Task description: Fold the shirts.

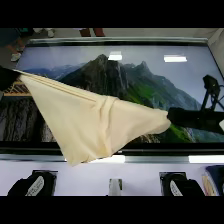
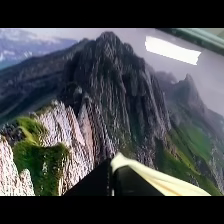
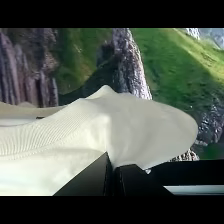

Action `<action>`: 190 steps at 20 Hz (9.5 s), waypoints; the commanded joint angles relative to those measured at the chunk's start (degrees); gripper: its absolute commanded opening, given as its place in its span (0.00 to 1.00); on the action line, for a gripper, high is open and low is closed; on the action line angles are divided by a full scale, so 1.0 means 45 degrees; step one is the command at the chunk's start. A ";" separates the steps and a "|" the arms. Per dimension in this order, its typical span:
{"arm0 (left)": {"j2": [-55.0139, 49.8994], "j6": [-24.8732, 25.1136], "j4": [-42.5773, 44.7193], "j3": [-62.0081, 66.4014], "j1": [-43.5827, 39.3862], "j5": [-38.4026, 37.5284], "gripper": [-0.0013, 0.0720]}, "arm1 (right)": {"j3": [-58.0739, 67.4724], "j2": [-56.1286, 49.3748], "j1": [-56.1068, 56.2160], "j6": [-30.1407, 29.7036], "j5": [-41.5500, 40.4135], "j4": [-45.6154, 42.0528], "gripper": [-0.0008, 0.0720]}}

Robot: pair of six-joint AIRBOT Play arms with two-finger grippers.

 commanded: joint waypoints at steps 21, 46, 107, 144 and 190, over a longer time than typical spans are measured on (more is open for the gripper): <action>-0.3735 0.0699 -0.0831 -0.6989 -0.3026 -0.1156 0.88 | -0.2924 0.0015 0.0000 0.1695 -0.3541 0.0631 0.04; -0.2025 0.2278 -0.2361 -0.2545 -0.3050 -0.0340 0.05 | -0.0189 0.0029 0.0000 -0.1797 -0.3274 0.0175 0.04; -0.3065 0.0408 -0.2555 -0.9840 -0.4002 -0.0189 0.06 | 0.2234 -0.5702 -0.5542 -0.2759 0.0597 0.1729 0.84; 0.1617 0.0695 -0.2555 -0.7927 -0.4007 -0.1520 0.05 | 0.0253 -1.0030 -0.5542 -0.4415 -0.2497 0.5387 0.62; -0.3036 -0.1792 0.7363 0.2939 -0.4002 -0.1943 0.06 | 0.8990 -0.6606 -0.5542 -0.1681 0.1137 0.3356 0.04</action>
